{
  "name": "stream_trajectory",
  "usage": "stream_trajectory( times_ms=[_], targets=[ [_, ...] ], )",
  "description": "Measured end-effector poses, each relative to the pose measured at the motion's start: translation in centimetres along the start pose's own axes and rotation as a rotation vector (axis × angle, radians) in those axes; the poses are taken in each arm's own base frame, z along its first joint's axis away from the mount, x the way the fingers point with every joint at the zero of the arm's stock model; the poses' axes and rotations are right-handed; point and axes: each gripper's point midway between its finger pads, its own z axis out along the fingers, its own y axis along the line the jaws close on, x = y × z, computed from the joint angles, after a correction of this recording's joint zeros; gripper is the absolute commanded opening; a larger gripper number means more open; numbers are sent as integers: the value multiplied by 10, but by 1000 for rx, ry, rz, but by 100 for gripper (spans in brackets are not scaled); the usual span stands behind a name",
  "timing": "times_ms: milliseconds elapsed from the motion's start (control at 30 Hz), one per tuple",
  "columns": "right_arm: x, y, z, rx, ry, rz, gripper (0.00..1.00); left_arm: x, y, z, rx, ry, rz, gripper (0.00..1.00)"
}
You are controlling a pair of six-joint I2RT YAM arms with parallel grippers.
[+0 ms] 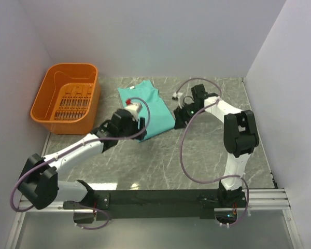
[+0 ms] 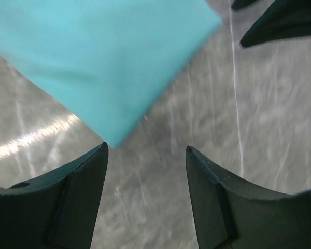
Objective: Fold and stack the t-shirts
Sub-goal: Fold the tshirt
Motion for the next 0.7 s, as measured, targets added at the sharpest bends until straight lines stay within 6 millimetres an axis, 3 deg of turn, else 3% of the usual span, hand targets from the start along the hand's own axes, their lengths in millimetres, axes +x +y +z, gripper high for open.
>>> stream_trajectory(
  times_ms=[67, 167, 333, 467, 700],
  targets=[
    [22, 19, -8, -44, 33, -159, 71, 25, -14, -5, 19, 29, 75, 67],
    [29, 39, -32, -44, 18, -475, 73, 33, -18, -14, 26, -10, 214, 73],
    [-3, 42, -61, 22, -48, -878, 73, 17, -3, -15, -20, -118, 472, 77],
    [-18, 30, -65, 14, -77, -982, 73, 28, 4, 6, -11, -73, 695, 74],
    [-1, 30, -60, -25, -70, -1012, 71, 66, 20, 44, 62, 78, 906, 63]
  ],
)
